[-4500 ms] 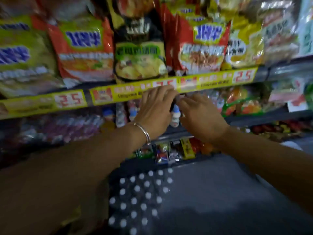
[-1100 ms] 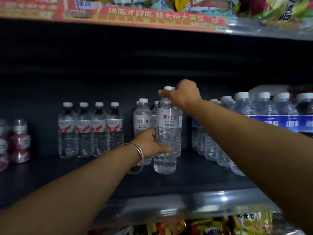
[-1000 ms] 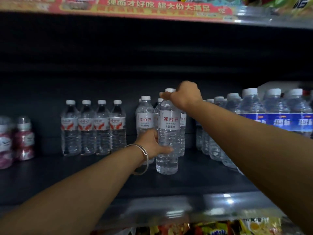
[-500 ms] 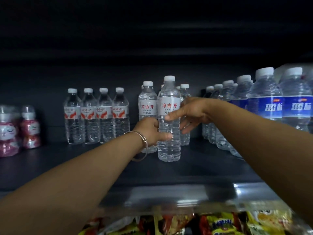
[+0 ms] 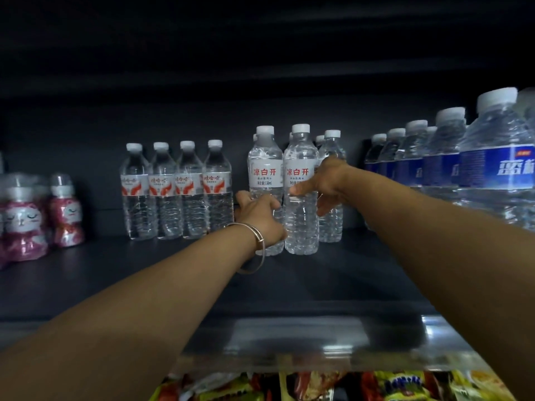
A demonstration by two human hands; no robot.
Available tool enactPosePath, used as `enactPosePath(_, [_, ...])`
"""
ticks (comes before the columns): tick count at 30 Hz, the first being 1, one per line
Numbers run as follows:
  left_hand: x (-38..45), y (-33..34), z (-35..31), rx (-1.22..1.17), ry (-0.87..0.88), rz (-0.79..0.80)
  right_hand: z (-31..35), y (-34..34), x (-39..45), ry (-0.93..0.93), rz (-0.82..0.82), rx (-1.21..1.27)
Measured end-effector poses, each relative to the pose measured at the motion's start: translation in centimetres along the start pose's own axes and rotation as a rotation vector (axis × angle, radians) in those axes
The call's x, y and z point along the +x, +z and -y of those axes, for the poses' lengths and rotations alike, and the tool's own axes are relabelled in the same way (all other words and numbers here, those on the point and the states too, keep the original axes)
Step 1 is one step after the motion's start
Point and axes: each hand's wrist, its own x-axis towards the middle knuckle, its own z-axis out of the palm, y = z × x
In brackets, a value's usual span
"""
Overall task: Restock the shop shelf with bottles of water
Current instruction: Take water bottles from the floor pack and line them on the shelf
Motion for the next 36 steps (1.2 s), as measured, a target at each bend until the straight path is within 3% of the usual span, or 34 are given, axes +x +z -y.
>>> enactPosePath(15, [-0.3,0.1,0.2,-0.027,-0.002,-0.007,-0.9,0.7,-1.2,-0.023,-0.111,0.010])
enactPosePath(20, [-1.7,-0.8,-0.3,-0.005,0.020,0.010,-1.5,0.8,-4.0,-0.056,-0.154,-0.152])
enactPosePath(24, [-4.7,-1.1,-1.5,0.083,0.174,-0.020,-2.3,0.5,-7.8,-0.182,-0.208,-0.327])
enactPosePath(28, [-9.4,0.1,-2.9,0.128,0.408,-0.062,-4.5,0.0,-12.6,-0.328,-0.268,-0.690])
enactPosePath(31, [-13.4,1.5,-3.7,0.114,0.474,-0.099,-7.0,-0.5,-16.9,-0.351,-0.318,-0.942])
enactPosePath(36, [-20.0,4.4,-4.4,0.166,0.619,-0.214,-11.3,-1.3,-23.4,-0.449,-0.424,-0.996])
